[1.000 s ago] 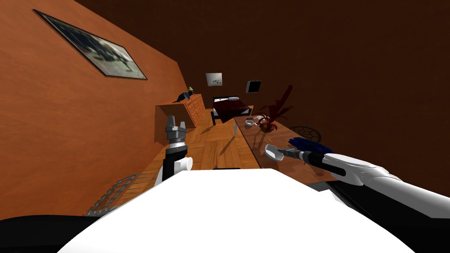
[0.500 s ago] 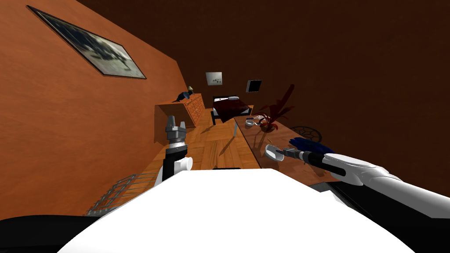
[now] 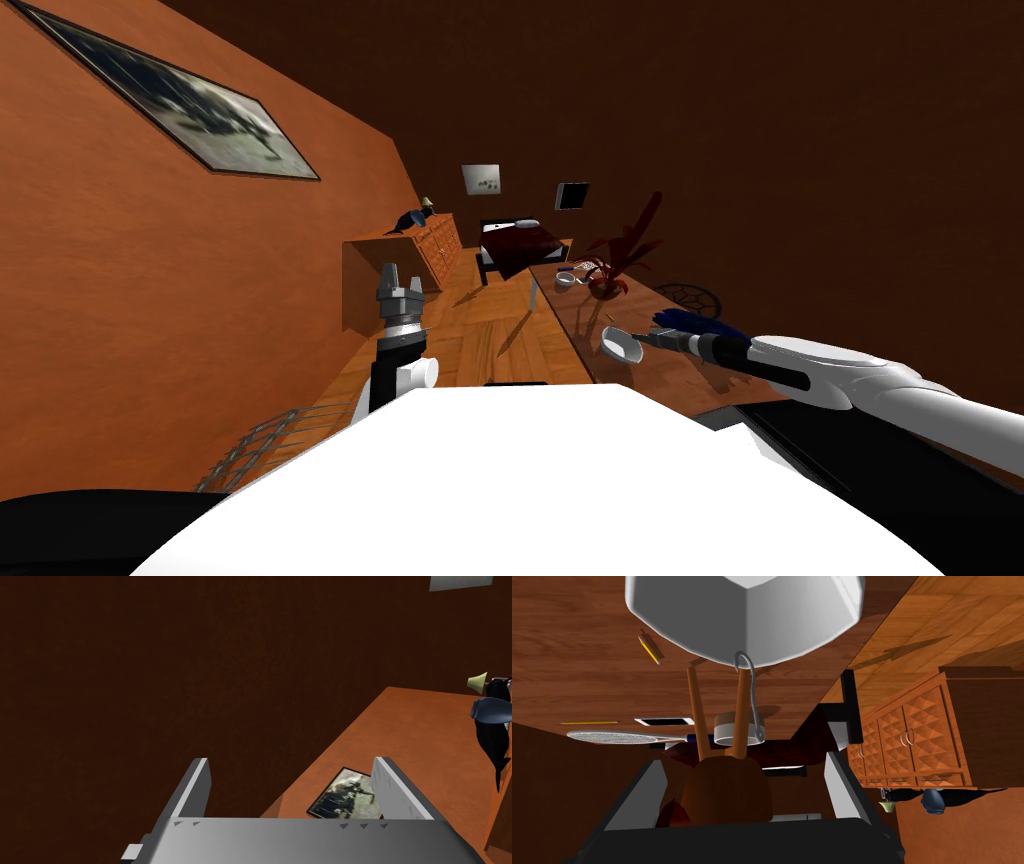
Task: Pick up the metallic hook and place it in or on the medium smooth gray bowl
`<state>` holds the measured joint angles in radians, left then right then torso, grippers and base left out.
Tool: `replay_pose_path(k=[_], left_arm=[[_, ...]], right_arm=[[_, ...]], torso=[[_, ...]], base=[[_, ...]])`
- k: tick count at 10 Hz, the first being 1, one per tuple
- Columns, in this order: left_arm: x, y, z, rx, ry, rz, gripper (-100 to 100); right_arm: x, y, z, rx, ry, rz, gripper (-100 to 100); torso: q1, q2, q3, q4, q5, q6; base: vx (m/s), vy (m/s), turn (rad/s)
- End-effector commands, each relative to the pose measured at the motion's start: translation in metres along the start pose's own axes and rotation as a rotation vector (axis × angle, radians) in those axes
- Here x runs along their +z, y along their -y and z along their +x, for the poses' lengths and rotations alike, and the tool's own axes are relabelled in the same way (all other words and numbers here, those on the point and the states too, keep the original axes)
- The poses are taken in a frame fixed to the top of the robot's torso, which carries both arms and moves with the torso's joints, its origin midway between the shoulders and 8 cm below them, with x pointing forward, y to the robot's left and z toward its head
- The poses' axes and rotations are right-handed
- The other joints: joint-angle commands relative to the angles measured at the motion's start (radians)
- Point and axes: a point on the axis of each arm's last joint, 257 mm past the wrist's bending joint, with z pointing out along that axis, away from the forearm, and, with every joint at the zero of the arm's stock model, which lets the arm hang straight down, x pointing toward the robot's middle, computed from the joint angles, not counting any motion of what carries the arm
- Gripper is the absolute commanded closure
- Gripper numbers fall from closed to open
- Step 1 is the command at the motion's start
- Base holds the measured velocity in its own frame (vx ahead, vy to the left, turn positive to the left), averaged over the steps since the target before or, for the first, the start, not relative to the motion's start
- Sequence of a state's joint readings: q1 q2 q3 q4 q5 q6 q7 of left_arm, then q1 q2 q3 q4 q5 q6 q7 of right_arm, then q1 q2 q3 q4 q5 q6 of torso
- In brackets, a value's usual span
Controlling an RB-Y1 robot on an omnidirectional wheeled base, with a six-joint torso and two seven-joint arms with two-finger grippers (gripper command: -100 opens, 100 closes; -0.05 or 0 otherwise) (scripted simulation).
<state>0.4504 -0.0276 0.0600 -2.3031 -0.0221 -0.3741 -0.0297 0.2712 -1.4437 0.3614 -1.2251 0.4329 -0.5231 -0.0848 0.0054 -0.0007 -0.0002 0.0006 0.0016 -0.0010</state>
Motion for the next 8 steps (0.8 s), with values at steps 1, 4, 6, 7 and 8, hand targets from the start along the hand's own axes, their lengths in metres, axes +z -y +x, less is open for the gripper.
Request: replay_pose_path(k=[1,4,6,7,8], left_arm=[[0.0000,0.0000,0.0000,0.000,0.000,0.000,0],[0.0000,0.0000,0.0000,0.000,0.000,0.000,0],[0.0000,0.0000,0.0000,0.000,0.000,0.000,0],[0.0000,0.0000,0.0000,0.000,0.000,0.000,0],[0.0000,0.0000,0.0000,0.000,0.000,0.000,0]], right_arm=[[-0.0050,0.0016,-0.0103,-0.005,-0.001,-0.008,-100],[-0.0043,-0.0001,-0.0075,-0.003,-0.001,-0.006,0],[-0.0043,-0.0001,-0.0076,-0.003,-0.001,-0.006,0],[-0.0043,-0.0001,-0.0076,-0.003,-0.001,-0.006,0],[-0.0043,-0.0001,-0.0076,-0.003,-0.001,-0.006,0]], torso=[[0.000,0.000,0.000,0.000,0.000,0.000],[-0.002,0.000,0.000,0.000,-0.001,0.000],[-0.002,0.001,0.000,0.000,-0.001,0.000],[-0.002,0.001,0.000,0.000,-0.001,0.000],[-0.002,0.001,0.000,0.000,-0.001,0.000]], base=[[0.012,0.025,-0.080],[0.001,0.004,-0.005],[0.000,0.000,0.000],[0.000,0.000,0.000],[0.000,0.000,0.000]])
